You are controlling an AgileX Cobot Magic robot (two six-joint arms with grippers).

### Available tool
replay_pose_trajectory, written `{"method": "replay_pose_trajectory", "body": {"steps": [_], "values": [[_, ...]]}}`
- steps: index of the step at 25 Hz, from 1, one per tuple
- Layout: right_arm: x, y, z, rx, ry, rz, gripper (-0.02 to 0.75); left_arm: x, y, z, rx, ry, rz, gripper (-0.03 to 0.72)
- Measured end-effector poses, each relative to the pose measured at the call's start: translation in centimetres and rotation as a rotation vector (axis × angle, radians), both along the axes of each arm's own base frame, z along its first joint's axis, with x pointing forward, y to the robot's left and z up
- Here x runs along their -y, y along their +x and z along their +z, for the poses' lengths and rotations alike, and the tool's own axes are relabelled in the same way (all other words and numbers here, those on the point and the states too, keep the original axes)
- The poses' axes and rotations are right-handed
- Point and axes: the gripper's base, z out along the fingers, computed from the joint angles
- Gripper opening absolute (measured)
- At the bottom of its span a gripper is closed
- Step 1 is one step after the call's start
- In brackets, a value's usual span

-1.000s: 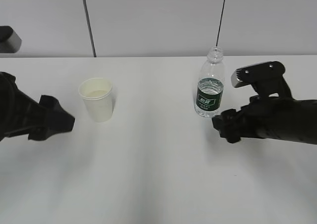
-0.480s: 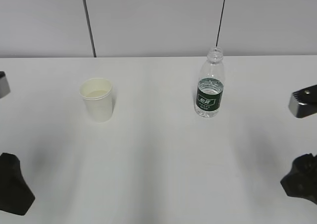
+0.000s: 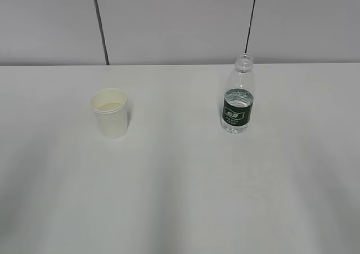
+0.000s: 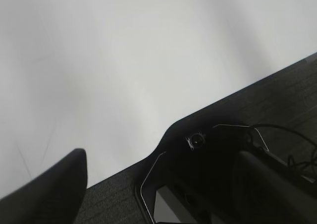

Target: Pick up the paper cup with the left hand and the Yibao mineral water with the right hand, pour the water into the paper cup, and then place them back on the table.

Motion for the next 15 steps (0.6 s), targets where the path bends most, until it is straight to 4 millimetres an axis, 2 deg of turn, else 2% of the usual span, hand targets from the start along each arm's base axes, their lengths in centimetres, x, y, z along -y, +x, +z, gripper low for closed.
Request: {"method": "replay_pose_trajectory", "body": {"steps": [3, 7, 15], "values": [[0.7, -2.0, -0.9, 0.048, 0.014, 0.0, 0.587, -0.9, -1.8, -1.0, 0.063, -0.02, -0.002, 0.542], [1.3, -3.7, -1.7, 0.084, 0.012, -0.007, 0.587, -1.8, -3.5, -2.4, 0.141, -0.039, 0.001, 0.541], [1.7, -4.4, -1.7, 0.128, 0.021, -0.029, 0.587, -2.1, -4.1, -2.8, 0.216, -0.073, 0.005, 0.541]]}}
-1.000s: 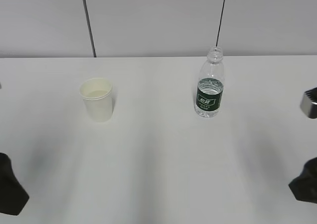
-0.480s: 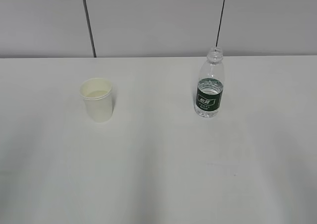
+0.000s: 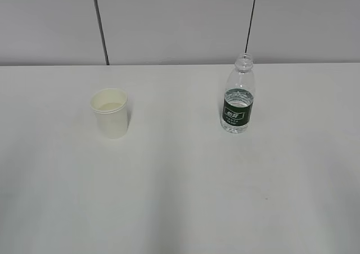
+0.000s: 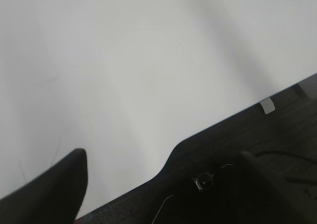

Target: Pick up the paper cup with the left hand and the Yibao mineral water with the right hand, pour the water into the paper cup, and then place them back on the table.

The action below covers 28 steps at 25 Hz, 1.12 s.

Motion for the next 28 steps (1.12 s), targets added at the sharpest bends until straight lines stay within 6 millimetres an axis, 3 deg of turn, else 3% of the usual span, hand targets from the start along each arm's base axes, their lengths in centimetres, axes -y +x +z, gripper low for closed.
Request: {"method": "replay_pose_trajectory", "body": {"steps": [19, 28], "values": [[0.1, -0.3, 0.1, 0.021, 0.008, -0.01, 0.586, -0.2, -0.3, 0.1, 0.028, -0.012, 0.02, 0.541], [1.0, -2.1, 0.3, 0.14, 0.024, -0.303, 0.586, -1.5, -2.8, 0.6, 0.205, -0.064, 0.249, 0.541]]}}
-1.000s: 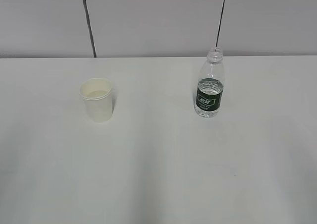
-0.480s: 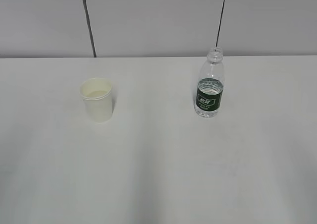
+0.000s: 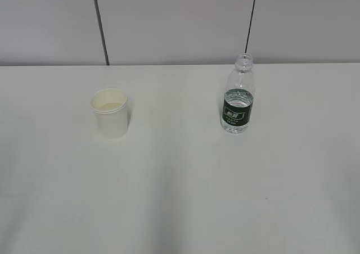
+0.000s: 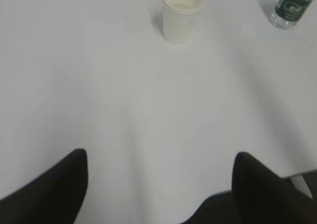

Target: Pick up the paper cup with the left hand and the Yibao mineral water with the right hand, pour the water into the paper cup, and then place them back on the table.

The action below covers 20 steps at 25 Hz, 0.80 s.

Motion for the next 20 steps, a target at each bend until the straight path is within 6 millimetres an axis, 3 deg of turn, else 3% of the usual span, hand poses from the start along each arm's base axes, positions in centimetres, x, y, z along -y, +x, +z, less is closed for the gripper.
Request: {"method": "replay_pose_trajectory", "body": {"steps": [7, 20], "values": [[-0.1, -1.9, 0.0, 0.12, -0.007, -0.132, 0.585, -0.2, -1.5, 0.0, 0.091, -0.013, 0.084, 0.541], [-0.1, -2.0, -0.1, 0.128, -0.007, -0.134, 0.586, -0.2, -2.1, -0.1, 0.117, -0.013, 0.141, 0.541]]}}
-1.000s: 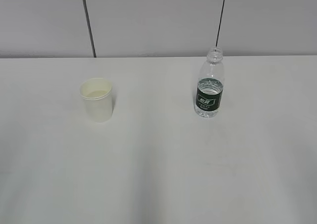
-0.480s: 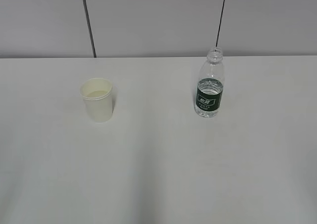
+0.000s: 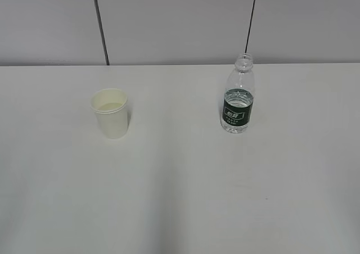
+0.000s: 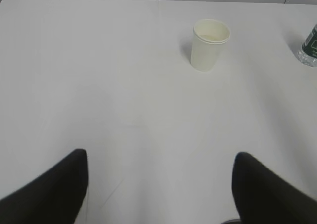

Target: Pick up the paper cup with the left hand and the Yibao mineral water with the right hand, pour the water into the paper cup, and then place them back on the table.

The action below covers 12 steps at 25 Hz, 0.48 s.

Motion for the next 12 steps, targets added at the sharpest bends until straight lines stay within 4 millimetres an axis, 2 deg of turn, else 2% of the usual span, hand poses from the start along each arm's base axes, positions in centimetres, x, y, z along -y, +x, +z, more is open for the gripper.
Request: {"method": "replay_pose_trajectory", "body": {"steps": [12], "values": [[0.0, 0.0, 0.0, 0.0, 0.0, -0.001, 0.585, 0.0, 0.0, 0.0, 0.0, 0.0, 0.002, 0.541]]}}
